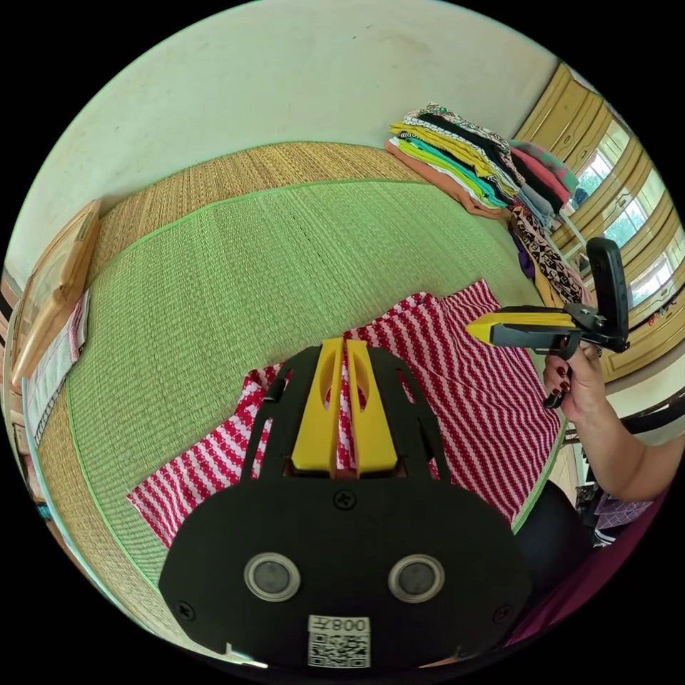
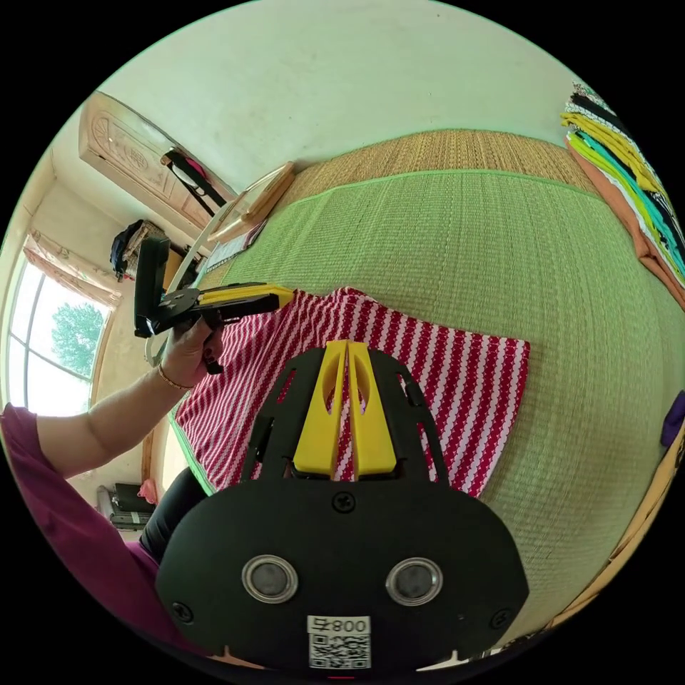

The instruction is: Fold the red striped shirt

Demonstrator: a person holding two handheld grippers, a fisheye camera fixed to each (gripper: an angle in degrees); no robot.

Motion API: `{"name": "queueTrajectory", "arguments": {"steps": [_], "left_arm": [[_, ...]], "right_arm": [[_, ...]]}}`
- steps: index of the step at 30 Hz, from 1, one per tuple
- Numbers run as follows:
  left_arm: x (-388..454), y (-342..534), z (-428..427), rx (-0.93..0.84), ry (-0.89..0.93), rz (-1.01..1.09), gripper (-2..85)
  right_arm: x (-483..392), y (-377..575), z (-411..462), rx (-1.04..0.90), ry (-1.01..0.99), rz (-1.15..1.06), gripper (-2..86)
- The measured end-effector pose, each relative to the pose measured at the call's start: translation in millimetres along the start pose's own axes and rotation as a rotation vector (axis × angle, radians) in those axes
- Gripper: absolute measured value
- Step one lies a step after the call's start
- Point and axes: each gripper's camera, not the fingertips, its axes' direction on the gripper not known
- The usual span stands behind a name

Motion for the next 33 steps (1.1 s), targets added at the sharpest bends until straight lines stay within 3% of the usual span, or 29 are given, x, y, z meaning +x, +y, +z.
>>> {"name": "queueTrajectory", "arguments": {"steps": [8,23,30,33], "left_arm": [[-17,23,-54,0.081,0.008,-0.086,3.2],[-54,43,-100,0.049,-0.059,-0.193,0.6],[-63,74,-150,0.16,-0.063,-0.278,0.9],[-73,87,-147,0.078,-0.129,-0.321,0.5]], "right_arm": [[-13,-26,36,-0.072,0.066,-0.065,0.1],[1,-19,51,-0.09,0.042,-0.042,0.0],[10,-9,38,-0.036,-0.03,-0.016,0.0],[22,-5,37,-0.022,-0.069,0.017,0.0]]}}
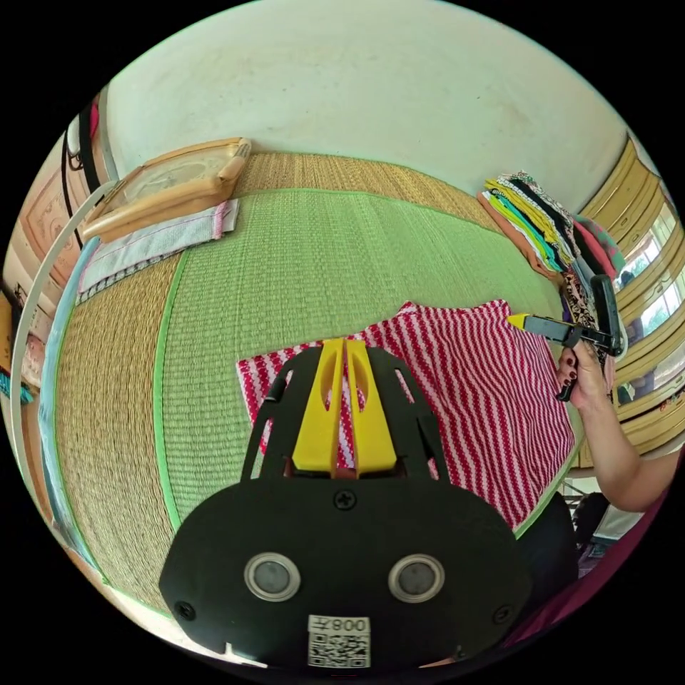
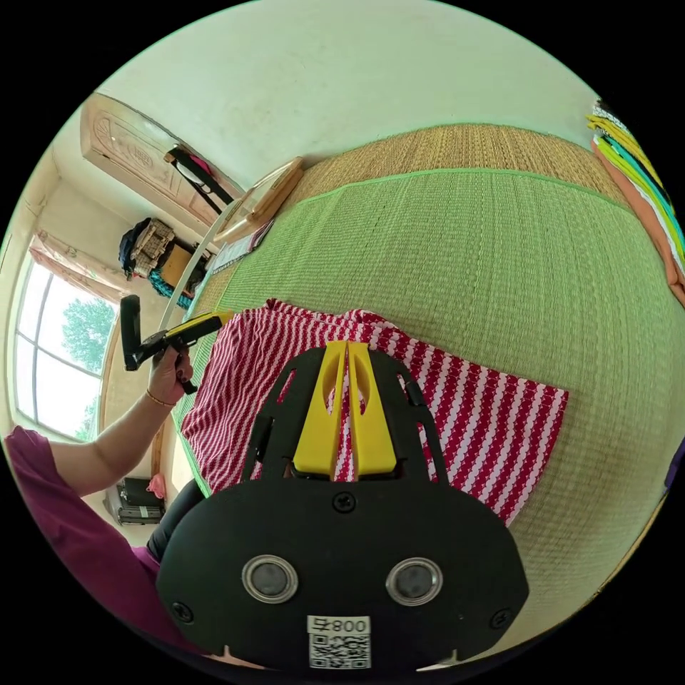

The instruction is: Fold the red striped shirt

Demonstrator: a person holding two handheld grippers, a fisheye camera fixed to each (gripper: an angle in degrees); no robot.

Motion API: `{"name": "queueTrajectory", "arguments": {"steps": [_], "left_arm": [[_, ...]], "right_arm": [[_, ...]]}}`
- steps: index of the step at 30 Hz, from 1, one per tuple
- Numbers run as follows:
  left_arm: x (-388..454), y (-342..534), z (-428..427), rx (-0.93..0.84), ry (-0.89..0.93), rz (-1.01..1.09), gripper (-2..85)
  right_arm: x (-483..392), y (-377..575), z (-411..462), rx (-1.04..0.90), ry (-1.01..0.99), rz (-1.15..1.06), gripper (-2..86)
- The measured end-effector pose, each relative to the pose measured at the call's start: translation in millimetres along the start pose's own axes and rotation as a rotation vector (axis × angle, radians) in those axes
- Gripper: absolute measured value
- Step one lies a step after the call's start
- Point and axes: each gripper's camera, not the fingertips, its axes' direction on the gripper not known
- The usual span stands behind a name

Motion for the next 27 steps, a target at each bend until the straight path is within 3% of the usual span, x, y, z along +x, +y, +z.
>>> {"name": "queueTrajectory", "arguments": {"steps": [10,15,19,23,27], "left_arm": [[-13,14,-34,0.018,0.012,-0.067,0.2],[10,65,-59,-0.026,0.062,-0.01,0.2],[10,102,-53,-0.145,-0.017,-0.042,0.2],[-9,114,-59,-0.125,-0.005,-0.152,0.2],[19,127,-78,-0.092,0.028,-0.092,0.2]], "right_arm": [[20,16,-11,0.011,-0.057,0.055,0.1],[14,82,-41,-0.023,-0.12,0.063,0.1],[7,139,-45,-0.12,-0.098,0.089,0.0],[12,189,-49,-0.18,-0.057,0.18,0.1],[13,213,-59,-0.161,-0.067,0.214,0.1]]}}
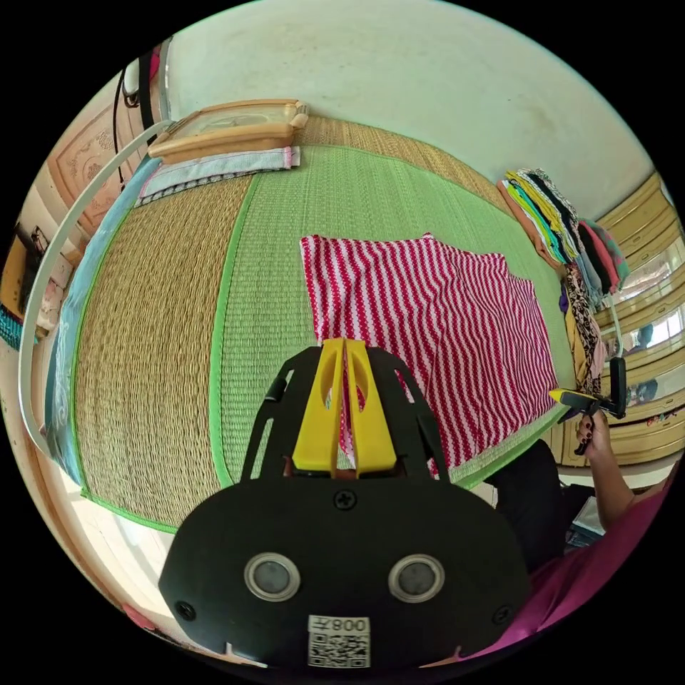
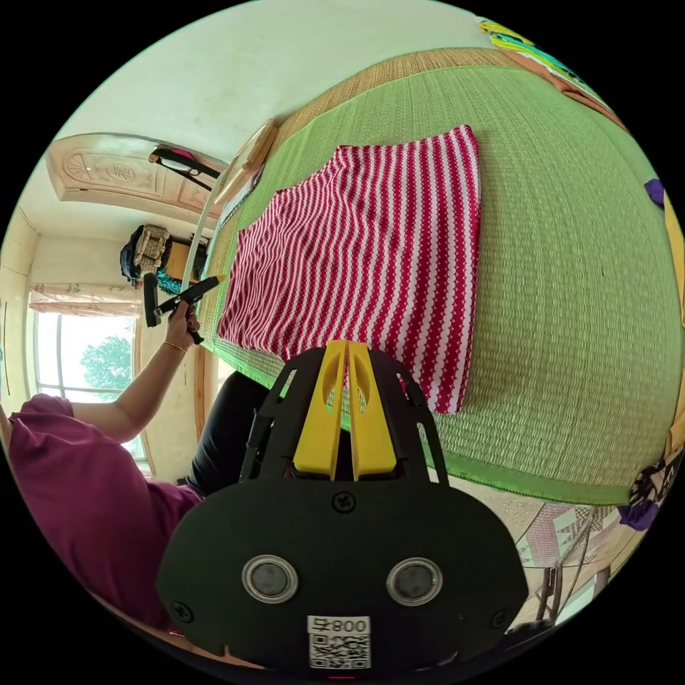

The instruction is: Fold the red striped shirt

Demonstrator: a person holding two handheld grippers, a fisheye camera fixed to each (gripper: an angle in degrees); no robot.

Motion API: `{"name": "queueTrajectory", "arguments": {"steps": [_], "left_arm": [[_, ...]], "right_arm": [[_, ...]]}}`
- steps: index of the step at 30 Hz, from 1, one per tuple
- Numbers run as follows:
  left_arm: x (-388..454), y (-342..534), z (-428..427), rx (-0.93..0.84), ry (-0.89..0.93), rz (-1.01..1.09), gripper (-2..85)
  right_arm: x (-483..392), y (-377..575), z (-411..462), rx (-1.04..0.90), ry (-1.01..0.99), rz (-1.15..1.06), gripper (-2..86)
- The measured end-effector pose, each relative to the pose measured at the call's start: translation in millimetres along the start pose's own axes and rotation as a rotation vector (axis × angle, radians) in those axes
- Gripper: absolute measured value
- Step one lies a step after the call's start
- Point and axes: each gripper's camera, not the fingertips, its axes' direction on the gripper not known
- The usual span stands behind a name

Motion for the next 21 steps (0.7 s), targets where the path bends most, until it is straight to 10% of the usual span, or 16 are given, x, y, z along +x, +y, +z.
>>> {"name": "queueTrajectory", "arguments": {"steps": [21], "left_arm": [[76,143,56,-0.119,0.086,-0.013,0.3]], "right_arm": [[48,71,-20,0.115,-0.02,0.135,0.6]]}}
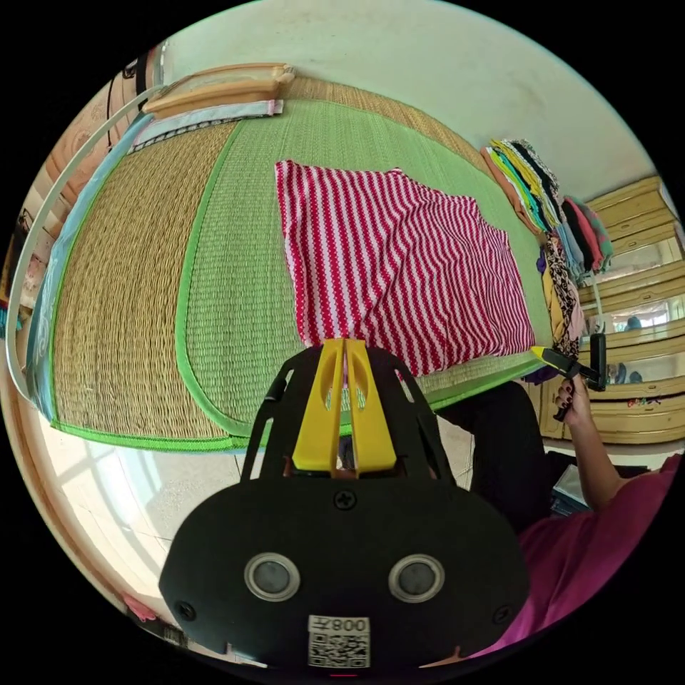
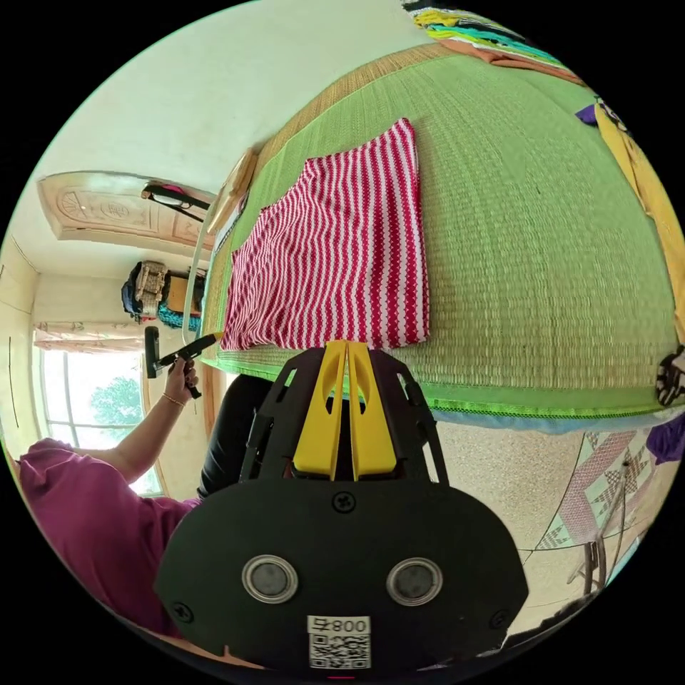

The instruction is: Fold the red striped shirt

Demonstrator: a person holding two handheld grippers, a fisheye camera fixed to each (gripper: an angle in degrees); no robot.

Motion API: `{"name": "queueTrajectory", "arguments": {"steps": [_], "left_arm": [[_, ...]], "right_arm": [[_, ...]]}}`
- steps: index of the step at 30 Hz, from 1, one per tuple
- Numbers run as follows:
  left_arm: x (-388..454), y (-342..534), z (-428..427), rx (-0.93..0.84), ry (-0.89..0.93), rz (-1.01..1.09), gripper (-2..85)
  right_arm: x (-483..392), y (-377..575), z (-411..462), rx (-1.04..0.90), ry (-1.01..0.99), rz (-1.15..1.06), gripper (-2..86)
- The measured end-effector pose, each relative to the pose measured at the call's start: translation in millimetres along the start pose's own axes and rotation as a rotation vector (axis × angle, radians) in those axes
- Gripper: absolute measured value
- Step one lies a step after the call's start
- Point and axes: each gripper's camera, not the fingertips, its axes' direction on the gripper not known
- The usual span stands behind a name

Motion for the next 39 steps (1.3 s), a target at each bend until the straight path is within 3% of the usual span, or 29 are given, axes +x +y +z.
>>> {"name": "queueTrajectory", "arguments": {"steps": [11,18,27,32,39], "left_arm": [[161,33,96,-0.036,0.219,0.332,3.1],[276,49,170,-0.102,0.277,0.555,4.1],[421,82,260,-0.117,0.179,0.86,7.7],[476,98,310,-0.078,-0.031,0.966,6.8],[476,96,333,-0.054,-0.035,0.882,1.5]], "right_arm": [[63,19,-26,0.095,-0.053,0.126,7.9],[95,19,-25,0.081,-0.116,0.155,3.6],[126,21,-52,0.151,-0.366,0.117,1.0],[129,14,-67,0.149,-0.416,0.077,1.0],[147,-1,-85,0.16,-0.408,0.056,2.4]]}}
